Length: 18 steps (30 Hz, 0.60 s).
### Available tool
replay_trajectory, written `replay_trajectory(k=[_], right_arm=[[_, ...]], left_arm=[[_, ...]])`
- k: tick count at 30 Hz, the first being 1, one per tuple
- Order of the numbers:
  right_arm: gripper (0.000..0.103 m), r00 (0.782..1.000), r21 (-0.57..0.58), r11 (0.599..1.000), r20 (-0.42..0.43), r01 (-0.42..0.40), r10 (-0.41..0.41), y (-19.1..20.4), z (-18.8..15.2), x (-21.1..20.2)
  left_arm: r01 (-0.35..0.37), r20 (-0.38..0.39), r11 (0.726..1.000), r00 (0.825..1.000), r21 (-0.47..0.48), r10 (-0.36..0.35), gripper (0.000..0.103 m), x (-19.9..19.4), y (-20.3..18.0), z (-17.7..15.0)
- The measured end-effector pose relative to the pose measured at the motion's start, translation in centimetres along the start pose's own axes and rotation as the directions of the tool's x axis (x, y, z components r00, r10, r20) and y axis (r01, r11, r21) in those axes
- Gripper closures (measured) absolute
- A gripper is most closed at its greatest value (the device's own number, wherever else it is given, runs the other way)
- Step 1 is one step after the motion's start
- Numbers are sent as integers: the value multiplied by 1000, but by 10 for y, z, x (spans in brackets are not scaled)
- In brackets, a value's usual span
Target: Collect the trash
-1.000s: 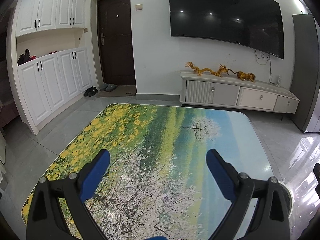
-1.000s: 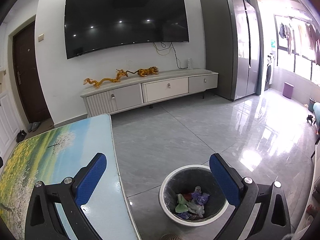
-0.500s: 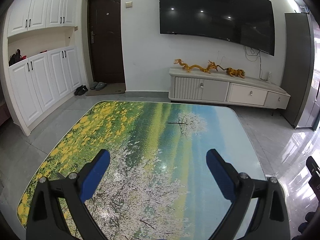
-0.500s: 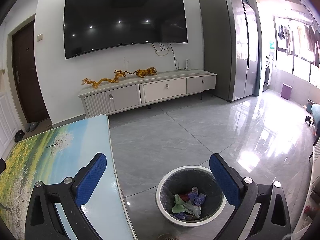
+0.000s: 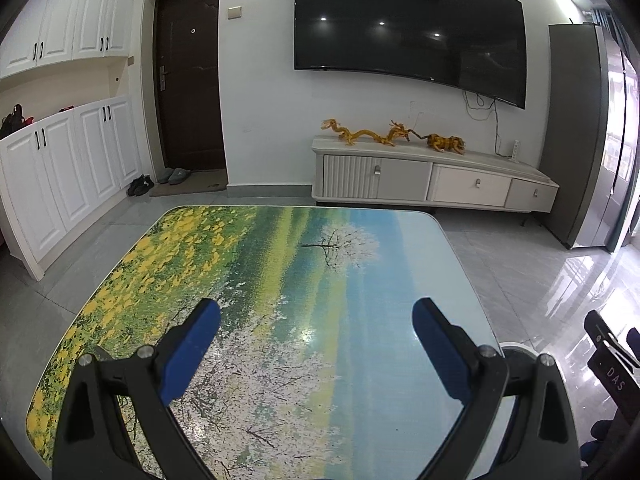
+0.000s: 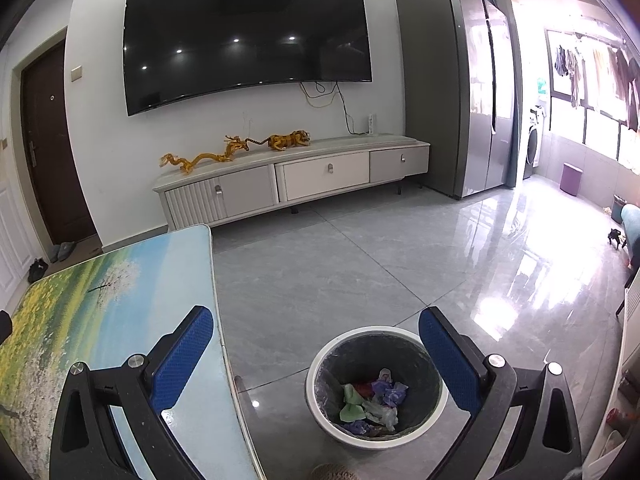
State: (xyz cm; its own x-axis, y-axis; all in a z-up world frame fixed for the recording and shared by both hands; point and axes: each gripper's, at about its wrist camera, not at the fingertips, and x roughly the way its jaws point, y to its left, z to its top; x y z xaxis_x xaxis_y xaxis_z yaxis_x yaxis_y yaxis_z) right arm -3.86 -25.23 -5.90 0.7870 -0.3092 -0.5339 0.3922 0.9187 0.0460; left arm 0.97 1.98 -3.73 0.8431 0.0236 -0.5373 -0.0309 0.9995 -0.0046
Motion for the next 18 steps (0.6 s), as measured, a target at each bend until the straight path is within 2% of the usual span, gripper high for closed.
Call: replay_trajectory(k=[18], right_arm=[[0, 1000, 1, 1000, -8, -4, 4, 0, -3, 2]], left_arm=[[0, 19, 1000, 1000, 19, 0, 6, -6, -5, 0]])
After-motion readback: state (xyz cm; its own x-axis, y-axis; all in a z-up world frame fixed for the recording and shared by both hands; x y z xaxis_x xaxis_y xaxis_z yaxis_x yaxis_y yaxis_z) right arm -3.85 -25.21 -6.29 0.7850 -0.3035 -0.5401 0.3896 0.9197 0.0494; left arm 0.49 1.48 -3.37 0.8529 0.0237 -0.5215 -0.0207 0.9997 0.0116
